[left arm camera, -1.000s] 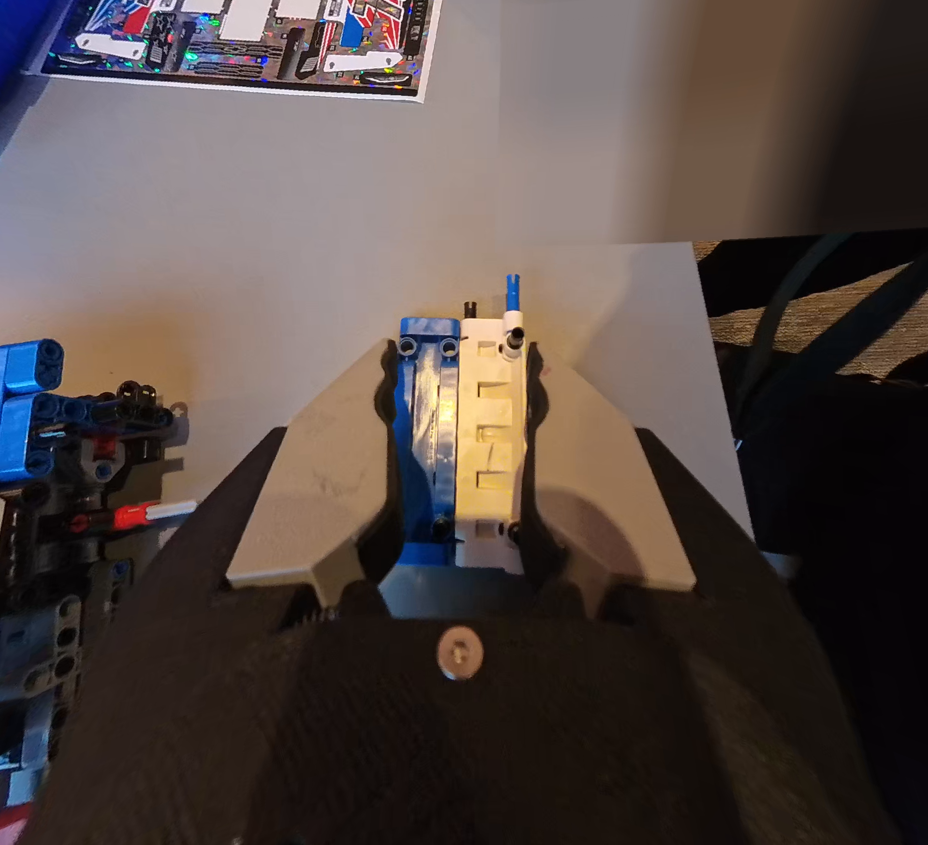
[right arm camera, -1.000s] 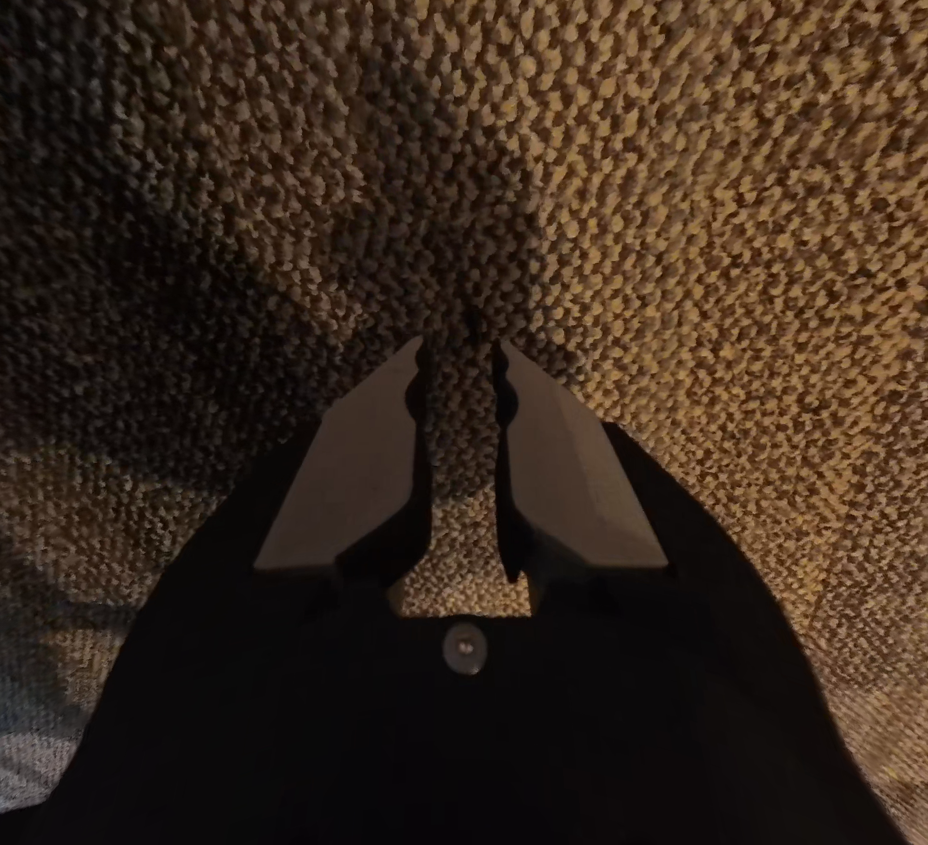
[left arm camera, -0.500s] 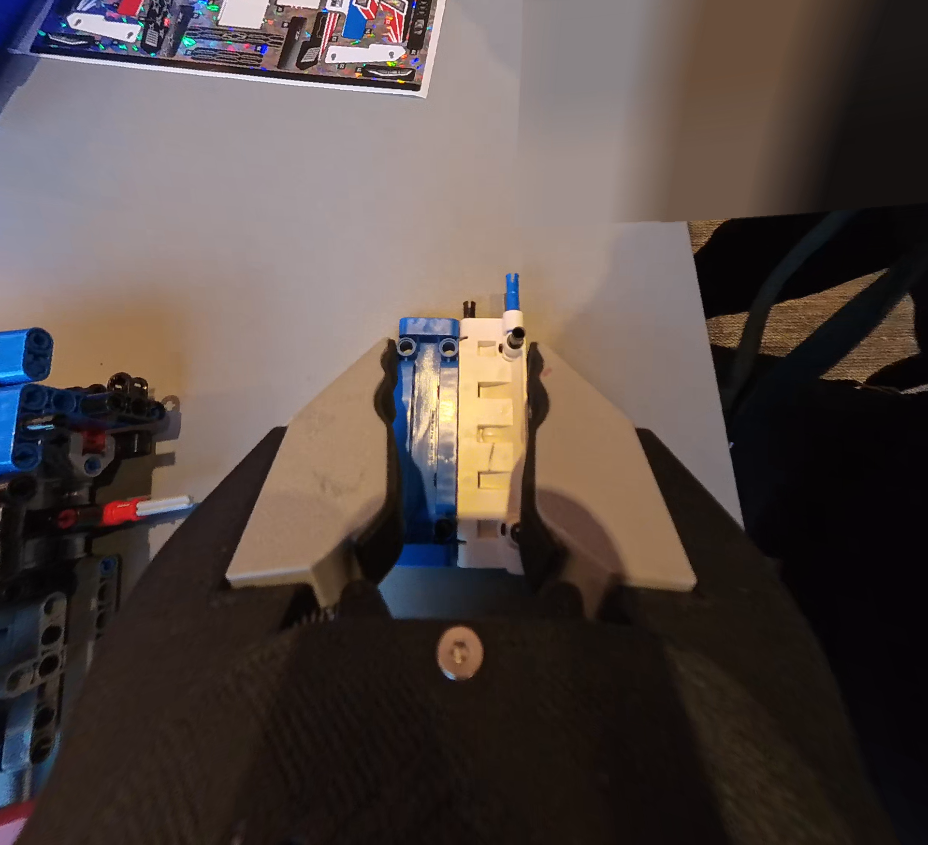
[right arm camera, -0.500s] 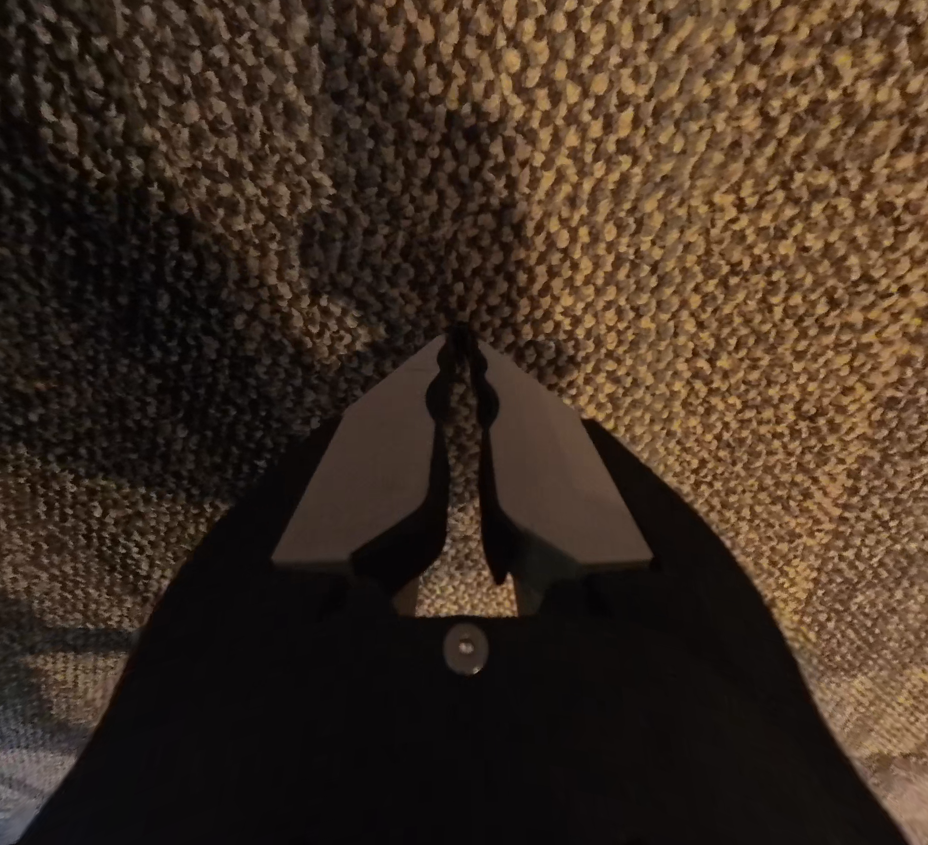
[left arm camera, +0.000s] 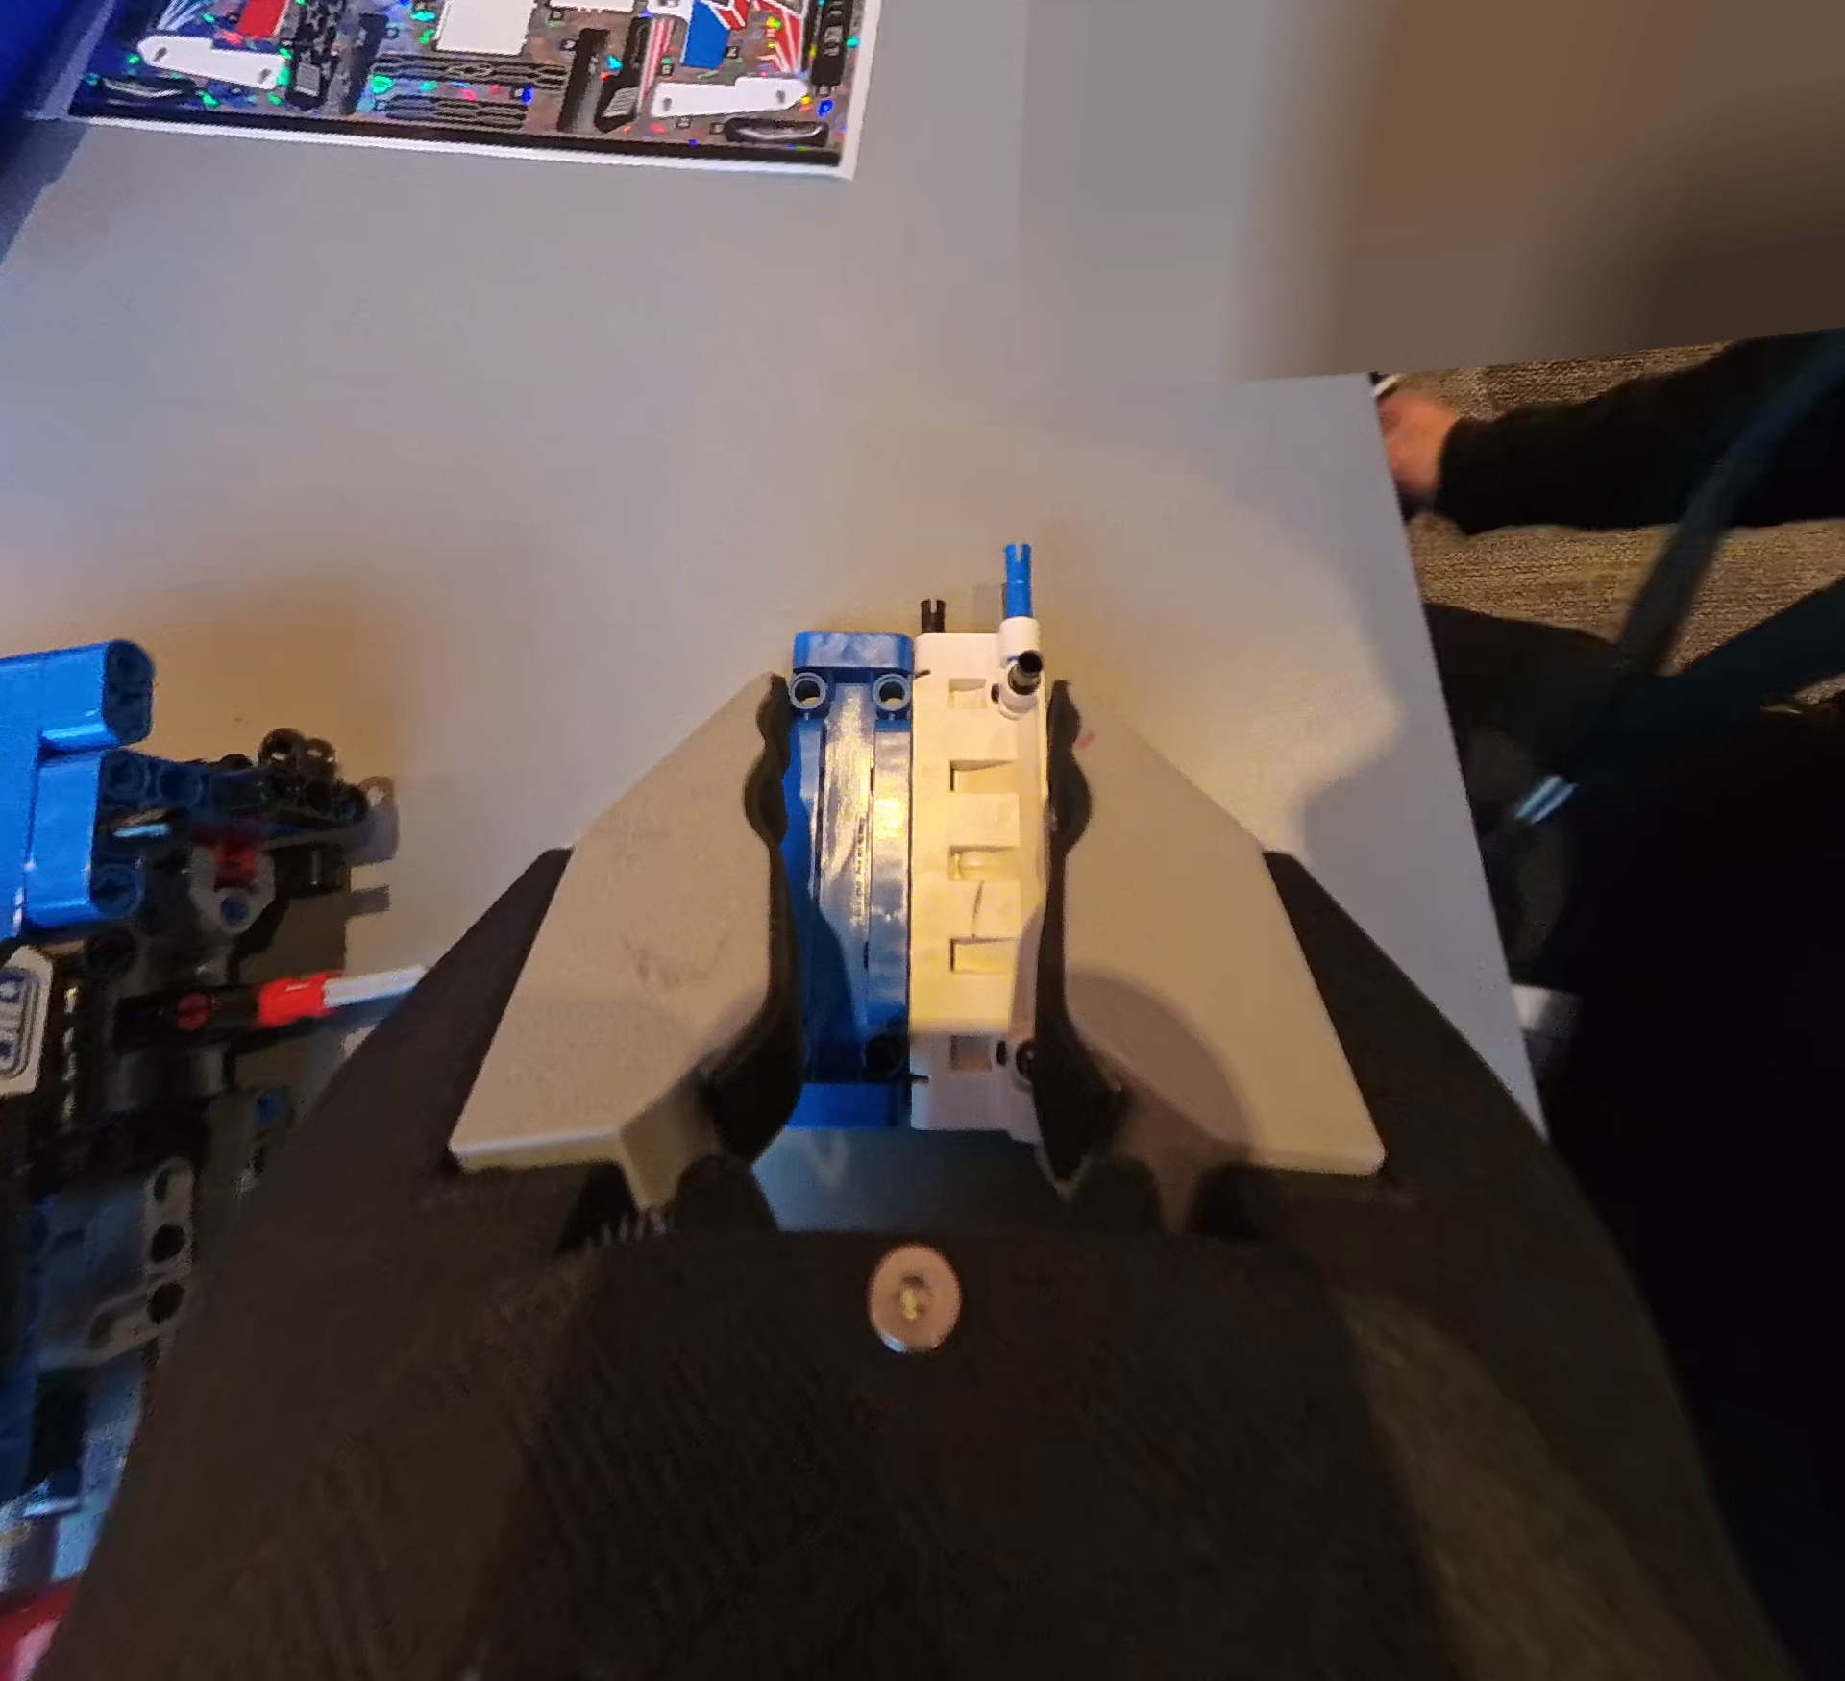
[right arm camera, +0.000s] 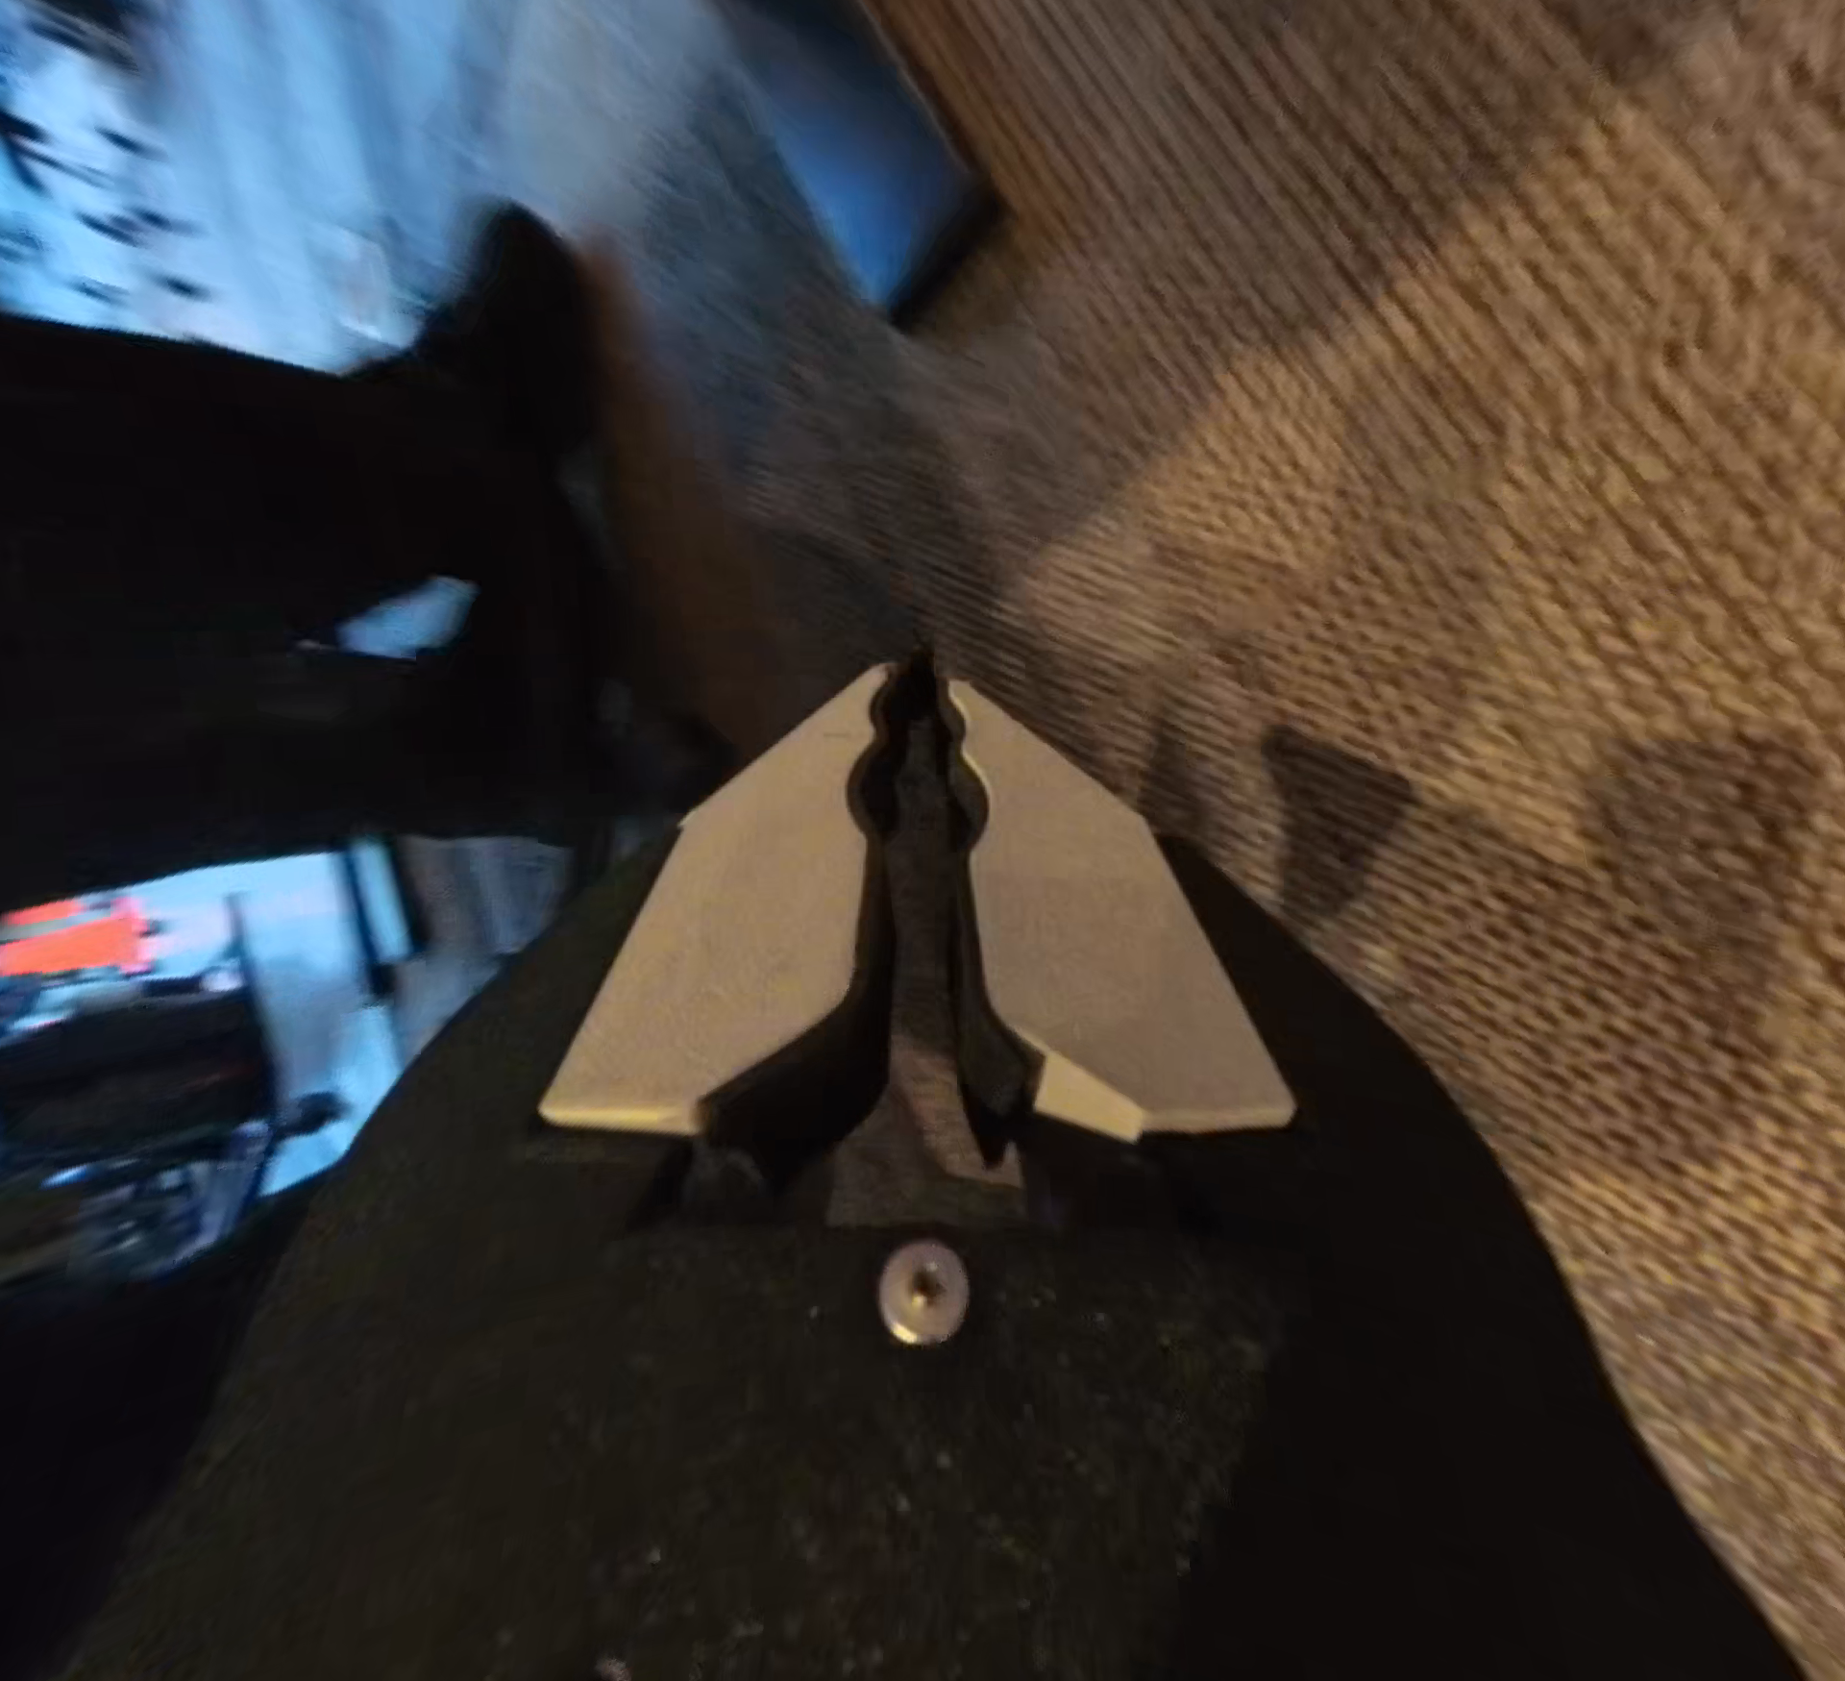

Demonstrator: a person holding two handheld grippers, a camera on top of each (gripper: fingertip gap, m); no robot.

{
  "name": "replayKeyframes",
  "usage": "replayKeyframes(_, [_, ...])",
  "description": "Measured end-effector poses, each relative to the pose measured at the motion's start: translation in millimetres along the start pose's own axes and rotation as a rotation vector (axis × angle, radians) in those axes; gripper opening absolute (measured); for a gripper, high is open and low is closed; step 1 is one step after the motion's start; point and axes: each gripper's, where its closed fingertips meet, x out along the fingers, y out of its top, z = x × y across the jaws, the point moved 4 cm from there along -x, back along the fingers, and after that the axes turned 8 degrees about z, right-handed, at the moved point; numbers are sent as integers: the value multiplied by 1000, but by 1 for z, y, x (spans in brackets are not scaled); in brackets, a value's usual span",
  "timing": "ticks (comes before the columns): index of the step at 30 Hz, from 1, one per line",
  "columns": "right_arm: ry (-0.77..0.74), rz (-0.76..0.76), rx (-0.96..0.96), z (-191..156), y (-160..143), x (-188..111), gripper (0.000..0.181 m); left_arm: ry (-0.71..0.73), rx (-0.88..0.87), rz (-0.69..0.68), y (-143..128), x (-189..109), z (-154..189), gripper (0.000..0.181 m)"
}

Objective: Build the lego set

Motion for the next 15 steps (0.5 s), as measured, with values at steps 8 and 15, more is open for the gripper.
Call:
replayKeyframes(8, [366,259,-349,-258,136,-176,3,-12,60,168,9,-27,-5,66])
replayKeyframes(15, [673,174,-655,-463,179,-196,2,-5,97,190,-12,-67,-3,68])
